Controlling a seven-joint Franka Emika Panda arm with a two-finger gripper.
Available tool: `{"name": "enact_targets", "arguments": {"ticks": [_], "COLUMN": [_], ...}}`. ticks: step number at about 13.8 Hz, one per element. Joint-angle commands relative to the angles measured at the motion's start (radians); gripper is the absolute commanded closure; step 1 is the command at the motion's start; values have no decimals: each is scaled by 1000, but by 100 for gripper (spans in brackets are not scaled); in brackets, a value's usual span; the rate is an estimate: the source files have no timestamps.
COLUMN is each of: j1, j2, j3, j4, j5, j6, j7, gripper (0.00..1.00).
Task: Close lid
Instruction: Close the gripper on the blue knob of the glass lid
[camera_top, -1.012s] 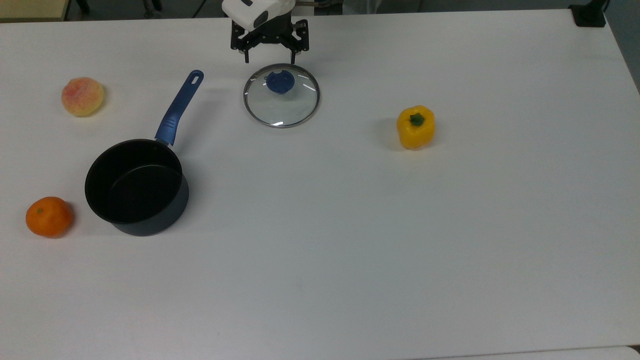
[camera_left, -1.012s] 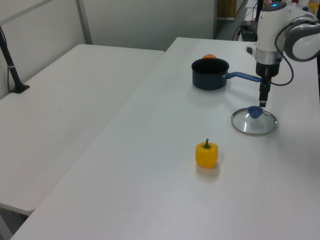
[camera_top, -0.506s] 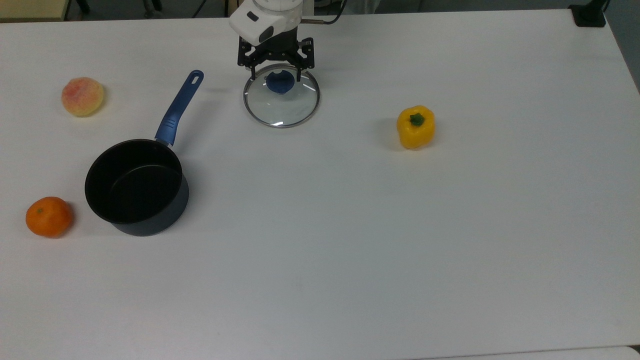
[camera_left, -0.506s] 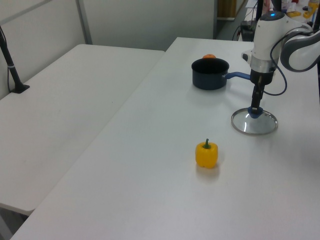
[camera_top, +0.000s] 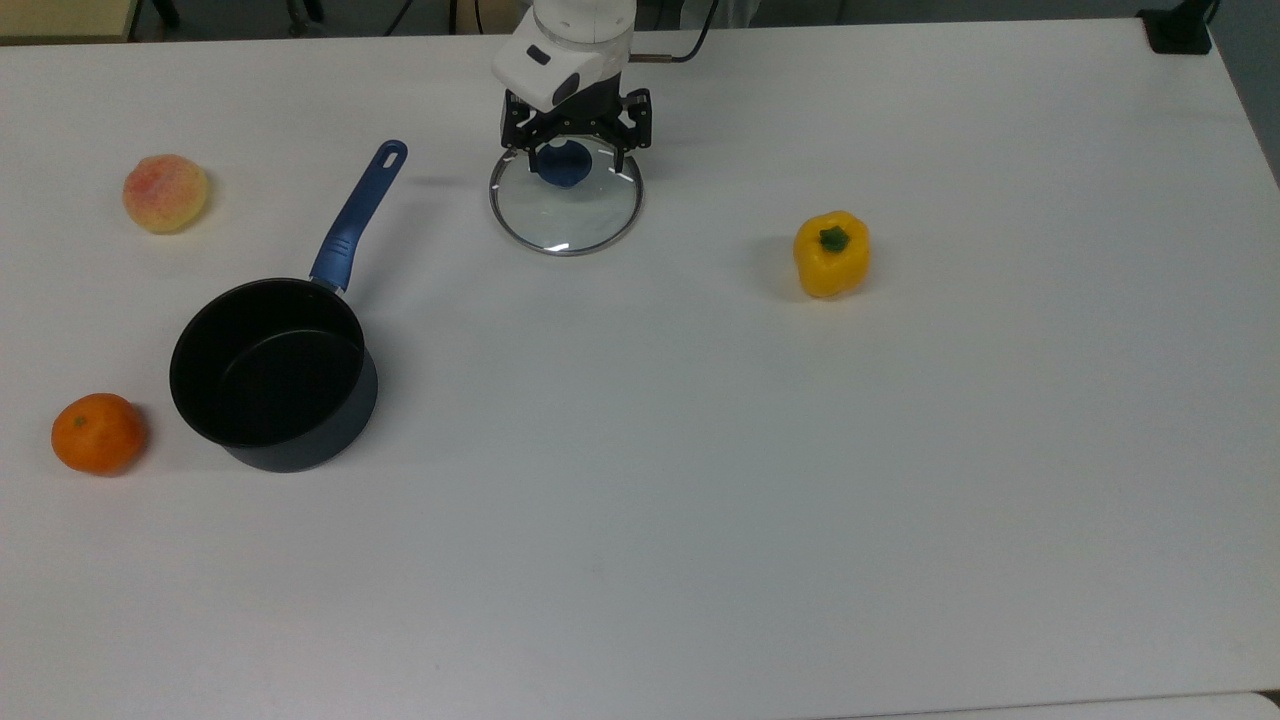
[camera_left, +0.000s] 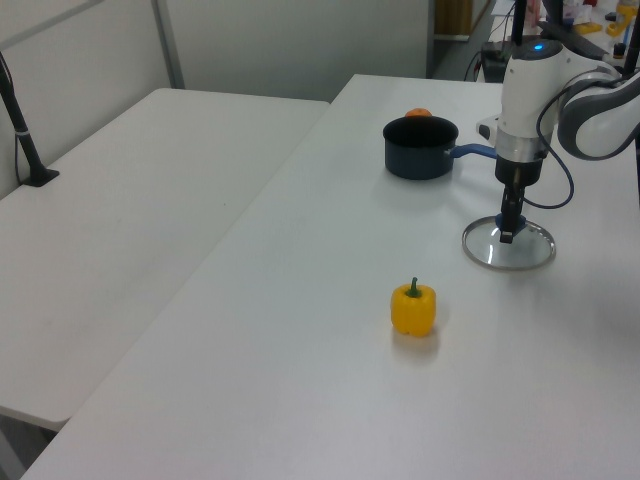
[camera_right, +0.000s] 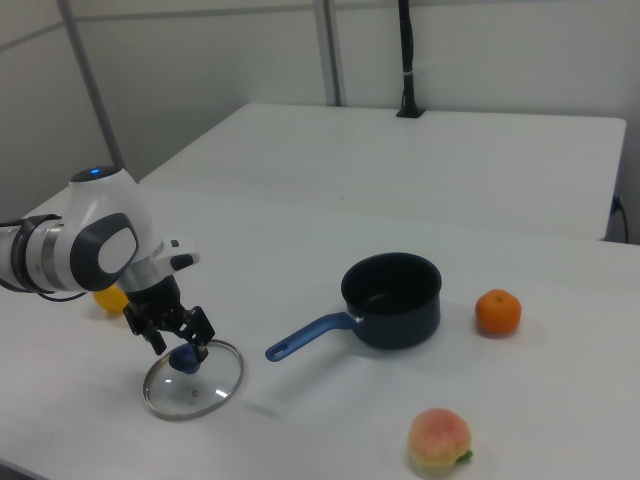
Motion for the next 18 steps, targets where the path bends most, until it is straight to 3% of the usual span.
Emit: {"name": "enact_targets", "arguments": {"ticks": [1, 2, 8, 11, 18], "j1": [8, 7, 2, 2, 0], "j2": [13, 13, 6, 5, -7], "j3": [0, 0, 0, 0, 0], "j4": [-13, -12, -12, -10, -6], "j5": [-14, -18, -24, -24, -24], "j6": [33, 33, 24, 18, 10], "j7": [27, 27, 26, 26, 27], "gripper": [17, 25, 25, 35, 32]}}
